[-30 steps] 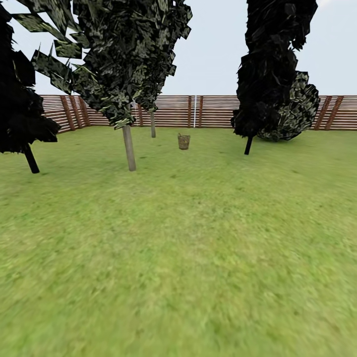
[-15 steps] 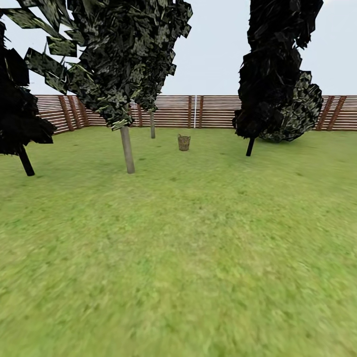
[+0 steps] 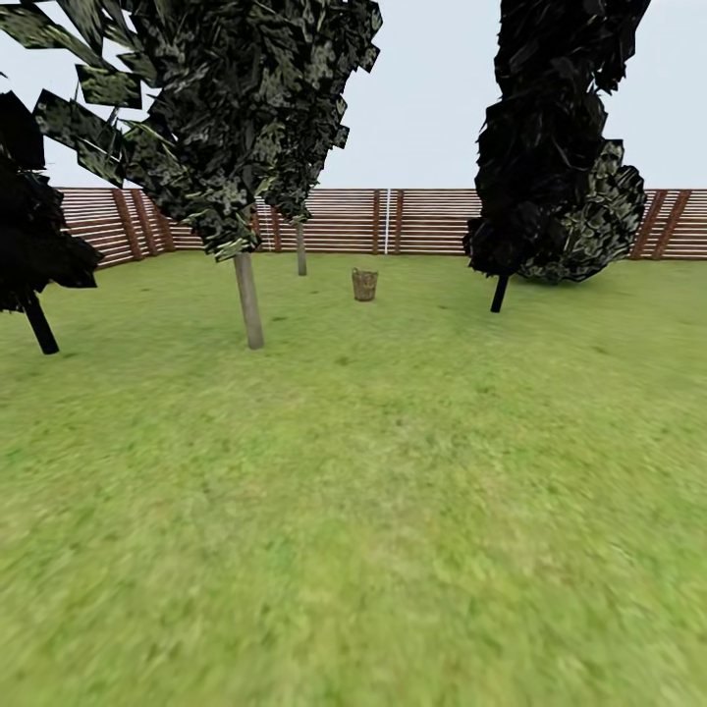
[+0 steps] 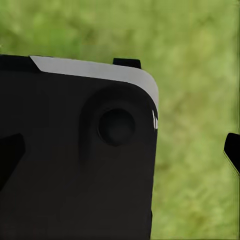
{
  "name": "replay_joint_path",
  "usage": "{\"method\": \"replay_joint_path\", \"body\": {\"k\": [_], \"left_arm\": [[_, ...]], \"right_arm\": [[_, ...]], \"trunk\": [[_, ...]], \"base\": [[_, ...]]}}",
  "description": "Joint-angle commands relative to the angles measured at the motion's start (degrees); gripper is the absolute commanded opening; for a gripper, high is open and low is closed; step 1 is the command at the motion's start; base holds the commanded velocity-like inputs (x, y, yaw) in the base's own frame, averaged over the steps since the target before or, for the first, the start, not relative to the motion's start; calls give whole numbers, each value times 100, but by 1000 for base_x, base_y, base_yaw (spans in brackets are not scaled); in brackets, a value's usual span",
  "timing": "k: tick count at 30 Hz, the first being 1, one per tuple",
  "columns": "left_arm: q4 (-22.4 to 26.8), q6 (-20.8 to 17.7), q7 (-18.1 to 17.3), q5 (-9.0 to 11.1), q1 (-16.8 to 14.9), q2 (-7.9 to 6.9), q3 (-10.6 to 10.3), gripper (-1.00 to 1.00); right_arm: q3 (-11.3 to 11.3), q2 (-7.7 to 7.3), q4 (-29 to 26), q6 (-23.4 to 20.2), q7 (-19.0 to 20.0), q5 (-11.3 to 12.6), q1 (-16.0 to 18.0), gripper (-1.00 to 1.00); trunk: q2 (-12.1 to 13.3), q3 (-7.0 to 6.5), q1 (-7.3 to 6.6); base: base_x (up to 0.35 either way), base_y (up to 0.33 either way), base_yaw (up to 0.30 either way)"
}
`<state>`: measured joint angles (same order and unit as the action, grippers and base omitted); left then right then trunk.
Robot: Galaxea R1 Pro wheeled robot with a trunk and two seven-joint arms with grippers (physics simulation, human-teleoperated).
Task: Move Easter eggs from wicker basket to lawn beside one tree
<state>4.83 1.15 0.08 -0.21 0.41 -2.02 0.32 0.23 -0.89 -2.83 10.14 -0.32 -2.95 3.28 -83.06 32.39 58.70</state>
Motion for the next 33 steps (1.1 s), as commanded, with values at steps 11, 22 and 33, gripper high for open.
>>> {"method": "replay_joint_path", "body": {"k": [11, 22, 33], "left_arm": [[9, 8, 1, -6, 3, 0, -4, 100], [9, 8, 1, -5, 3, 0, 3, 100], [9, 8, 1, -5, 3, 0, 3, 100]], "right_arm": [[-14, -16, 11, 23, -3, -2, 5, 100], [-14, -18, 11, 23, -3, 0, 6, 100], [-14, -8, 11, 23, -3, -4, 5, 100]], "trunk": [[-2, 4, 3], [-2, 4, 3], [-2, 4, 3]], "base": [[323, 0, 0], [323, 0, 0], [323, 0, 0]]}}
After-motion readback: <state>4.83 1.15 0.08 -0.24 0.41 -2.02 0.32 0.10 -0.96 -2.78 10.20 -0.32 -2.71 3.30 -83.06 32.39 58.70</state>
